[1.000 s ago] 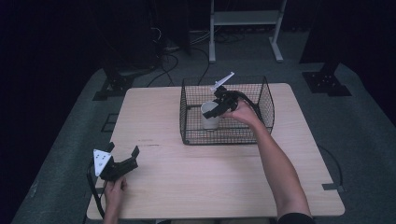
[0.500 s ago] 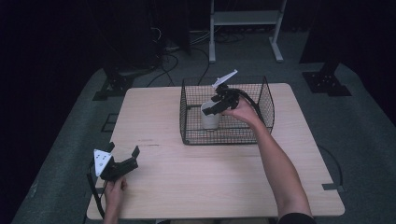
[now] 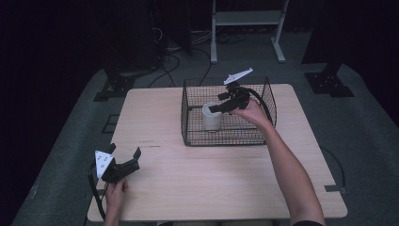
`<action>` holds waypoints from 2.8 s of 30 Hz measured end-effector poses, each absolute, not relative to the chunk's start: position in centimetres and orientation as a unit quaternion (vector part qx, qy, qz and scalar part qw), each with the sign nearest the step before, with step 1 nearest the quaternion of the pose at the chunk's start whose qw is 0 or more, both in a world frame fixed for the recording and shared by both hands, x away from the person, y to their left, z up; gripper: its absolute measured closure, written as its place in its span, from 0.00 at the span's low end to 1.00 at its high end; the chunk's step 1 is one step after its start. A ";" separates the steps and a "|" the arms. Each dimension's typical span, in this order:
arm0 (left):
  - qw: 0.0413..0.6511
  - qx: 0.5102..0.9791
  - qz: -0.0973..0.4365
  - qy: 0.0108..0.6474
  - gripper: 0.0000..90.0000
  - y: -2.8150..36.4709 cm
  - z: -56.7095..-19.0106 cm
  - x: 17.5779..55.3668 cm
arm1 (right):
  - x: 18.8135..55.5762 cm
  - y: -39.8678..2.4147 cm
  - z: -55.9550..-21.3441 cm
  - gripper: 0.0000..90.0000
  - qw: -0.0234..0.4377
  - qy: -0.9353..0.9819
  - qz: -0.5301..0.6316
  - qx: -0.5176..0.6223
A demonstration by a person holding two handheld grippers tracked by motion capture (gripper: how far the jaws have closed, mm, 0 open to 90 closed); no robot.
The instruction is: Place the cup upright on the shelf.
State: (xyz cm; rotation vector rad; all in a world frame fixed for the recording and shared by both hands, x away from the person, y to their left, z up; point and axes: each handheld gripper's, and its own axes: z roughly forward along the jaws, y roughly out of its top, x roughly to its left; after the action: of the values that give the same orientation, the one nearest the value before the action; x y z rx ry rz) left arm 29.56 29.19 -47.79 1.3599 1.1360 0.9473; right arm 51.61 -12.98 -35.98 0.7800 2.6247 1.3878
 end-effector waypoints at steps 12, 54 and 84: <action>0.537 0.570 0.396 0.480 0.00 29.3 -47.8 29.6 | 49.6 -14.4 -35.7 0.17 0.025 0.853 0.457 0.250; 0.534 0.568 0.399 0.483 0.00 29.2 -47.8 29.6 | 43.3 -18.7 -35.7 0.17 0.026 0.855 0.466 0.226; 0.532 0.568 0.400 0.483 0.00 29.2 -47.8 29.6 | 38.8 -23.2 -38.1 0.17 0.032 0.835 0.492 0.242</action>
State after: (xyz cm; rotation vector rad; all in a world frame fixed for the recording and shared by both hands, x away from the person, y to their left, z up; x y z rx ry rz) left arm 29.58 29.20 -47.78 1.3554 1.1524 0.9539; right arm 38.79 -23.16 -38.08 0.7451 2.5719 1.5157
